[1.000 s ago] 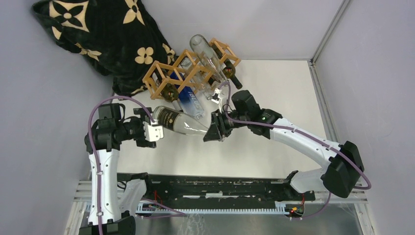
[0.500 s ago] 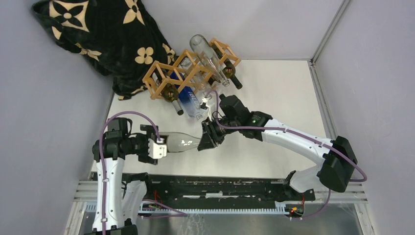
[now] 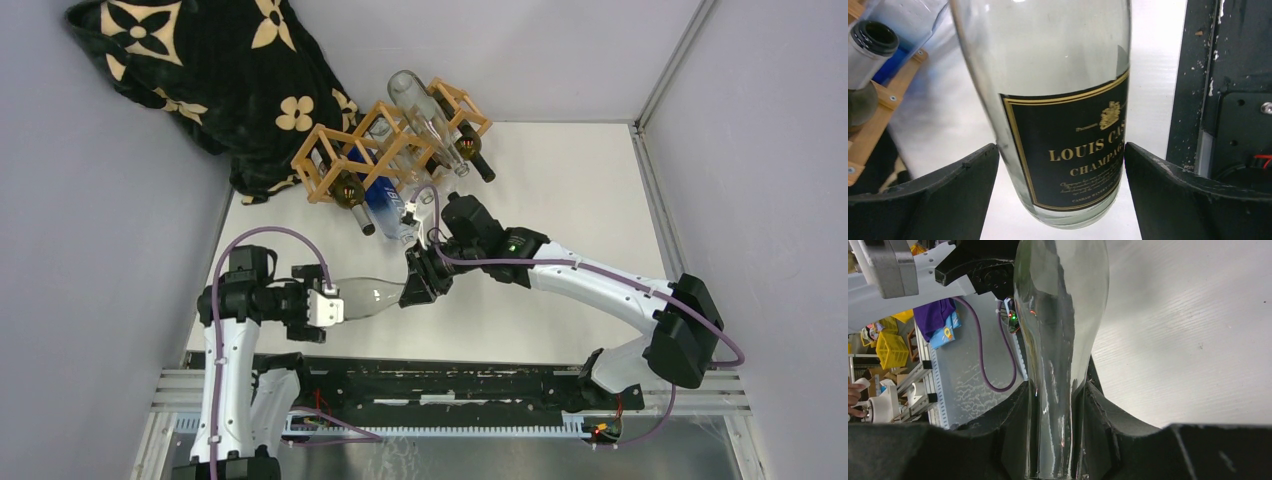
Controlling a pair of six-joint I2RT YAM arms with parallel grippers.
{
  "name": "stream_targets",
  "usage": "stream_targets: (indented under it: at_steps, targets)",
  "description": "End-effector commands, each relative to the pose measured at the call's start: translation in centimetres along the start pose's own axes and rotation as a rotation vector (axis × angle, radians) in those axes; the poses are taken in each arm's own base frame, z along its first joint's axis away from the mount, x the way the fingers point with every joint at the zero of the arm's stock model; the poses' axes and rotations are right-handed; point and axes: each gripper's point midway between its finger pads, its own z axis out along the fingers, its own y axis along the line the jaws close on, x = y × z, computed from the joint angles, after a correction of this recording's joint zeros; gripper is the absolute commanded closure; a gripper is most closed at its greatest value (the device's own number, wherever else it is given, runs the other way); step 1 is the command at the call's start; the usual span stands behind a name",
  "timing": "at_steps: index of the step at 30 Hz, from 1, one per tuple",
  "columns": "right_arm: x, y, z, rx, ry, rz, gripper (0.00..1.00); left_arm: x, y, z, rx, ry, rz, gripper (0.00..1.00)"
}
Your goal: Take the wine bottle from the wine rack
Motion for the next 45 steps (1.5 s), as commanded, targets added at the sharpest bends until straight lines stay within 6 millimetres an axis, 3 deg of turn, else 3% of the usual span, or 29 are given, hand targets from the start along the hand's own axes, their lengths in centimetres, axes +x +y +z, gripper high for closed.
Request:
stream_targets:
  at_steps: [1,6,11,23,25,28,33,35,36,37,41,45]
  targets:
    - [-8.8,6.5,-2.7,-0.159,-0.284,-0.245,1.00,-0.7,1.9,0.3,-0.032,-0.063,-0.138,0.00]
    - [-10.3,7.0,-3.3,-0.155,-0.355,-0.257,1.00,-1.2,3.0,0.5,0.006,-0.114,-0.290,0.00]
    - [-11.4,7.3,-3.9,-0.144,-0.419,-0.282,1.00,-1.5,2.1,0.8,0.054,-0.126,-0.313,0.00]
    - [-11.3,8.4,-4.1,-0.216,-0.450,-0.284,1.00,-0.7,0.9,2.3,0.099,-0.134,-0.369,0.00]
    - [-10.9,7.9,-3.7,-0.211,-0.436,-0.274,1.00,-0.5,1.0,2.6,0.096,-0.138,-0.345,0.09]
    - [-10.5,7.5,-3.3,-0.206,-0.422,-0.259,1.00,-0.9,1.3,2.7,0.114,-0.146,-0.309,0.32]
    - [-10.4,7.3,-3.2,-0.196,-0.418,-0.253,1.00,-2.0,3.3,1.7,0.057,-0.165,-0.231,0.87]
    - [-10.5,7.0,-3.2,-0.177,-0.425,-0.244,1.00,-2.7,4.5,1.2,-0.002,-0.184,-0.204,0.97]
    - [-10.6,6.8,-3.2,-0.166,-0.427,-0.236,0.99,-3.1,5.3,0.9,-0.040,-0.197,-0.200,0.98]
    - [-10.7,6.7,-3.2,-0.160,-0.433,-0.228,0.96,-3.7,6.0,0.6,-0.078,-0.218,-0.206,0.98]
    - [-11.4,6.8,-4.0,-0.140,-0.484,-0.205,0.52,-6.3,9.2,-0.9,-0.202,-0.333,-0.254,0.98]
    - [-12.5,6.6,-5.2,-0.100,-0.568,-0.189,0.33,-8.5,11.0,-2.3,-0.238,-0.431,-0.345,0.98]
